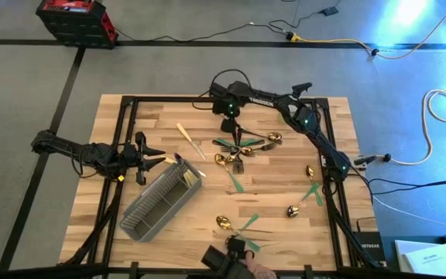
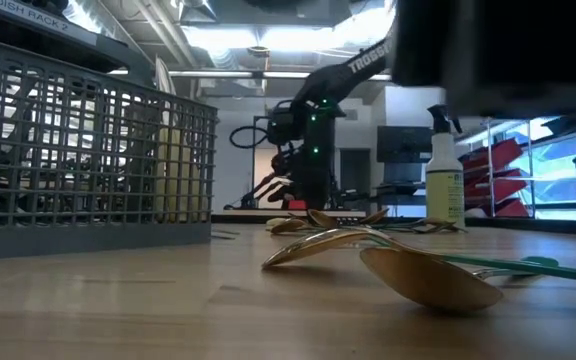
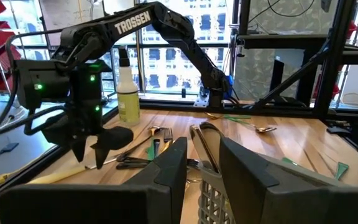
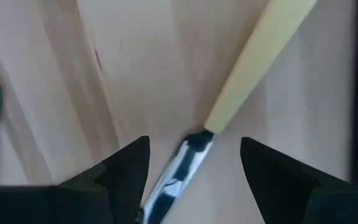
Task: Sort silverware
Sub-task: Put the table knife into the silverware tray
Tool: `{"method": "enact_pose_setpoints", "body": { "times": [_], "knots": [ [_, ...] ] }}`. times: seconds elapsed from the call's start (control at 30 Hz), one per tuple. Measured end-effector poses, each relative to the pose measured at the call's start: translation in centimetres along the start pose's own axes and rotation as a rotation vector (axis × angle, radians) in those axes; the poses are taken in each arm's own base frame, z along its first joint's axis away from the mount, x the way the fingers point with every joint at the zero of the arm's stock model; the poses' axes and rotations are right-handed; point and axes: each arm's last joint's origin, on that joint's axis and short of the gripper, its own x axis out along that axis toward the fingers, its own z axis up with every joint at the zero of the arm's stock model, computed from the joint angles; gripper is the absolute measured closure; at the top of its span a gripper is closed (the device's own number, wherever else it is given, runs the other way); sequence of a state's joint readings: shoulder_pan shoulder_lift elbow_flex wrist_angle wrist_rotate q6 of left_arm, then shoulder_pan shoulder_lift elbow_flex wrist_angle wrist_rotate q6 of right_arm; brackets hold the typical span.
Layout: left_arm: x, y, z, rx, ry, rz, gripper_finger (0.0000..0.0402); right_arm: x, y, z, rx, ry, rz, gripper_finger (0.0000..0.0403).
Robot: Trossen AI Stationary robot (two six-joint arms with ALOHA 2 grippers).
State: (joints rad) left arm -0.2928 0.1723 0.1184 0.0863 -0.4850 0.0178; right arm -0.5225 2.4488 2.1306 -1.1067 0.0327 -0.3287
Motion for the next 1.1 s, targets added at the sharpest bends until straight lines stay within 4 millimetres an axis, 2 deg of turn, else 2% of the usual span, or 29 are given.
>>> {"method": "enact_pose_setpoints", "body": {
  "times": [0.13,0.53,0.77,1.1],
  "knots": [
    [0.0,0.0,0.0,-0.002,0.001,0.0,0.0322,-0.1,0.3,0.0,-0.044,0.018,-0.013,0.0191],
    [0.0,0.0,0.0,-0.007,0.0,0.0,0.0322,-0.2,0.4,-0.7,-0.024,0.082,0.005,0.0305],
    [0.0,0.0,0.0,-0.012,0.0,0.0,0.0322,-0.2,0.4,-0.9,-0.025,0.106,0.016,0.0389],
    [0.0,0.0,0.0,-0.018,0.0,0.0,0.0322,-0.3,0.2,-1.7,-0.01,0.168,0.058,0.0401]
  ]
}}
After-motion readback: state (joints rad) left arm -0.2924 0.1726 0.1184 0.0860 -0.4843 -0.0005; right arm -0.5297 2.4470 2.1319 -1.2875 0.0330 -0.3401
